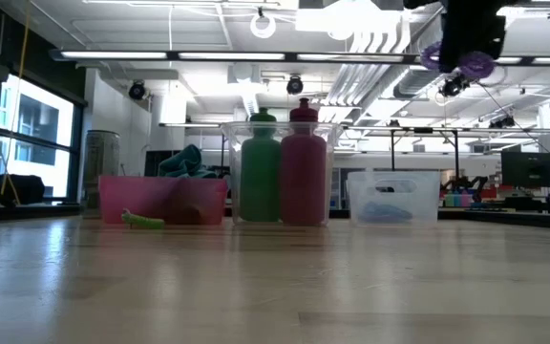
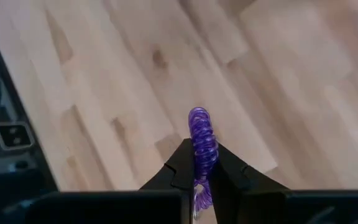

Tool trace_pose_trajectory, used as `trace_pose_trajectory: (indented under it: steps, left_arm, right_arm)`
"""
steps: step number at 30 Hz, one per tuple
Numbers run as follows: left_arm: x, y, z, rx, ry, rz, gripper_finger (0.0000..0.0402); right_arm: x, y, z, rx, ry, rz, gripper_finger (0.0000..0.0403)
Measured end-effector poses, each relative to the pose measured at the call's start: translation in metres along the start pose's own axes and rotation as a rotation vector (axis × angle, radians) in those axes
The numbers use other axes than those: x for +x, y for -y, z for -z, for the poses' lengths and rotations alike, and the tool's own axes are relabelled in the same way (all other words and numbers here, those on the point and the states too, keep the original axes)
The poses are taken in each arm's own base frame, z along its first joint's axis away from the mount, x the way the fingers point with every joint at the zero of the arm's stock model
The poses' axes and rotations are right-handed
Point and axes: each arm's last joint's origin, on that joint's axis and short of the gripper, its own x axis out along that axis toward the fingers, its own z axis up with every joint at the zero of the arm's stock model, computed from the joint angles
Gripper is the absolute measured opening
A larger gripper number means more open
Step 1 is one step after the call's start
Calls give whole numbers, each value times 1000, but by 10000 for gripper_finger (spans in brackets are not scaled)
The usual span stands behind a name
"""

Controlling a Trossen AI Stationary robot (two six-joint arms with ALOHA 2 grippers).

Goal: Pick & Place Sports Items
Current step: Put the purple spring keychain into the right transparent bin

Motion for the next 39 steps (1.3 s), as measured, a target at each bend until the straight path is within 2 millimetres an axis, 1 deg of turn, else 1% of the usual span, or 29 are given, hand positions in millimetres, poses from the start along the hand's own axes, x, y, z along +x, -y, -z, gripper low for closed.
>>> trace_pose_trajectory:
  steps: [6, 15, 23, 30, 39]
  left_arm:
    - [0, 0, 0, -1, 3, -6, 177]
    - [0, 0, 0, -2, 5, -8, 177]
    - [0, -2, -1, -5, 25, -59, 177]
    - [0, -2, -1, -5, 28, -67, 177]
    - [0, -2, -1, -10, 28, -67, 177]
  right_arm:
    - [-10, 19, -17, -18, 52, 7, 14]
    - [-13, 51, -43, -3, 56, 19, 14]
    - [-16, 83, -65, 36, 81, 49, 15]
    - [-21, 112, -85, 91, 171, 80, 15]
    - [-29, 153, -98, 88, 200, 156, 15]
